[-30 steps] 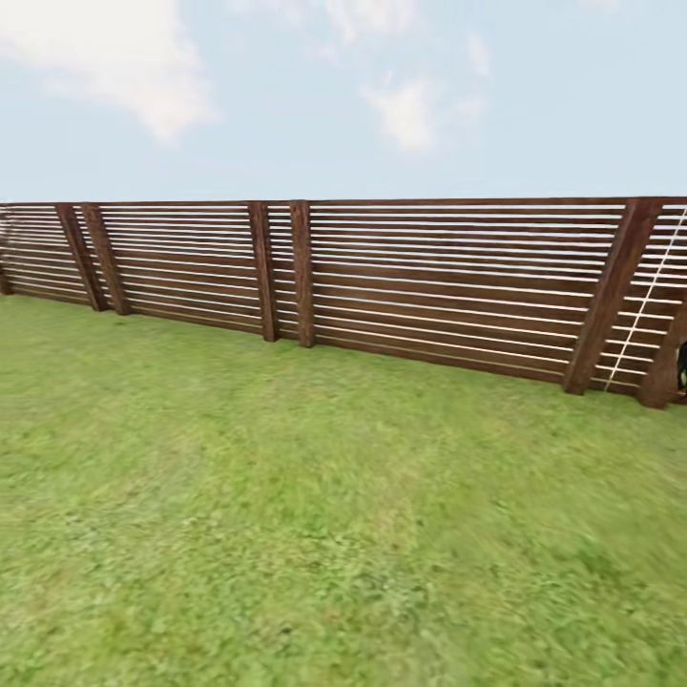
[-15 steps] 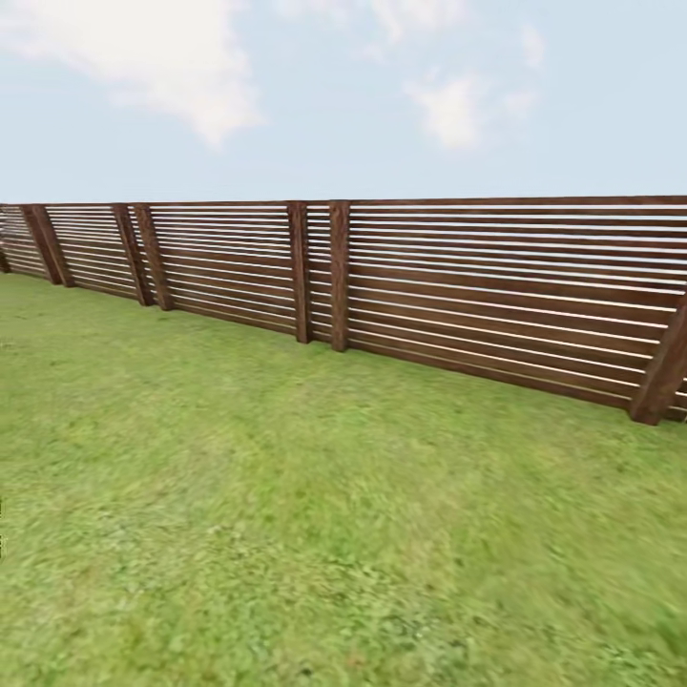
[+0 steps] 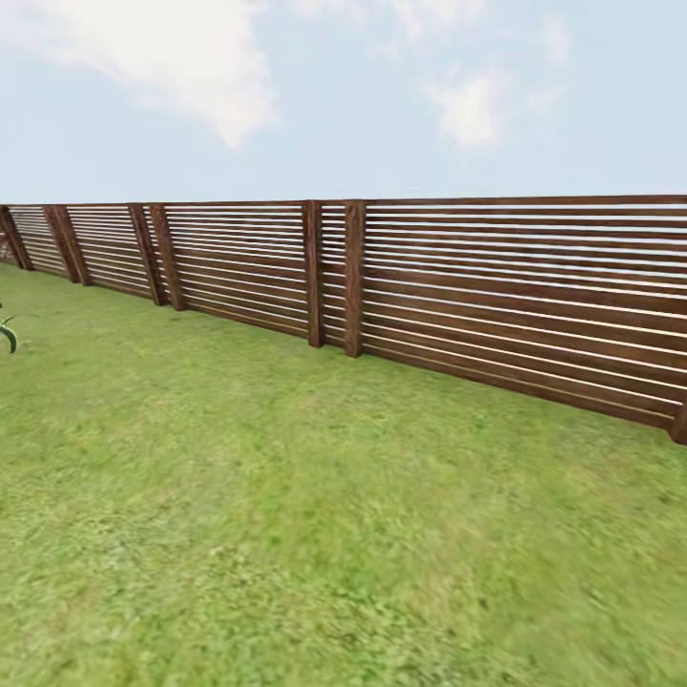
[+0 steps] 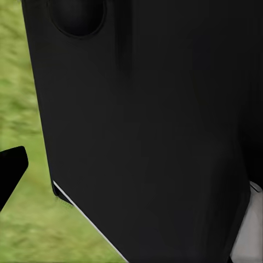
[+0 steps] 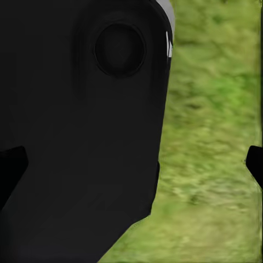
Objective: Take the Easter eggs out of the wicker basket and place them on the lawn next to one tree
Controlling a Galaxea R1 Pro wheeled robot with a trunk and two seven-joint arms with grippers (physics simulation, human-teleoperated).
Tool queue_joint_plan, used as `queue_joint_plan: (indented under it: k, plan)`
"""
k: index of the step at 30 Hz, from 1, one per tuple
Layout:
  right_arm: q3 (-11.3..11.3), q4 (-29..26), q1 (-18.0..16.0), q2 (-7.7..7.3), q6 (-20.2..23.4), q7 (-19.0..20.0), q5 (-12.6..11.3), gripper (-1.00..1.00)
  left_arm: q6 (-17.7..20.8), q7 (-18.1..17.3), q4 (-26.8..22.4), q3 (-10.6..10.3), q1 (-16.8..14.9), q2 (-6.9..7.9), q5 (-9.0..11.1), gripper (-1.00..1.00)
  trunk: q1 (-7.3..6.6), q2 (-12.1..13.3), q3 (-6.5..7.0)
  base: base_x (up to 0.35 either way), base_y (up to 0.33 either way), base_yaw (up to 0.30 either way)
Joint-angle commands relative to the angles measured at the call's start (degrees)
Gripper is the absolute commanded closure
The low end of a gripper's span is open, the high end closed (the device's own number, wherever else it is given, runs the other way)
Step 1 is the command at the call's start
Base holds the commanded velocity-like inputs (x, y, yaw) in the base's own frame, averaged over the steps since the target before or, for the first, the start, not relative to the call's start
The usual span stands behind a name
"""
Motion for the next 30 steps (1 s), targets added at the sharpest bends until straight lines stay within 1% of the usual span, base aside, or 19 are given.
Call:
queue_joint_plan:
  k: [1, 12, 20, 30]
  plan:
    - [0.0, 0.1, -0.1, -0.01, 0.0, 0.0, 0.4, -1.0, 0.0, 0.1, -0.1, 0.0, 0.1, -0.02, 0.0, -1.0, 0.03, 0.0, -0.04, 0.336, 0.0, 0.248]
    - [0.1, 0.1, -0.1, -0.01, 0.0, 0.0, 0.4, -1.0, 0.0, 0.1, -0.2, 0.0, 0.0, -0.01, 0.0, -1.0, 0.03, 0.0, -0.04, 0.336, 0.0, 0.253]
    - [0.1, 0.2, -0.1, -0.01, 0.0, 0.0, 0.5, -1.0, 0.0, 0.1, -0.2, 0.0, 0.0, -0.01, 0.0, -1.0, 0.03, 0.0, -0.04, 0.336, 0.0, 0.052]
    - [0.1, 0.1, -0.1, -0.01, 0.0, 0.0, 0.4, -1.0, 0.0, 0.1, -0.1, 0.0, 0.1, -0.01, 0.0, -1.0, 0.03, 0.0, -0.04, 0.336, 0.0, 0.206]
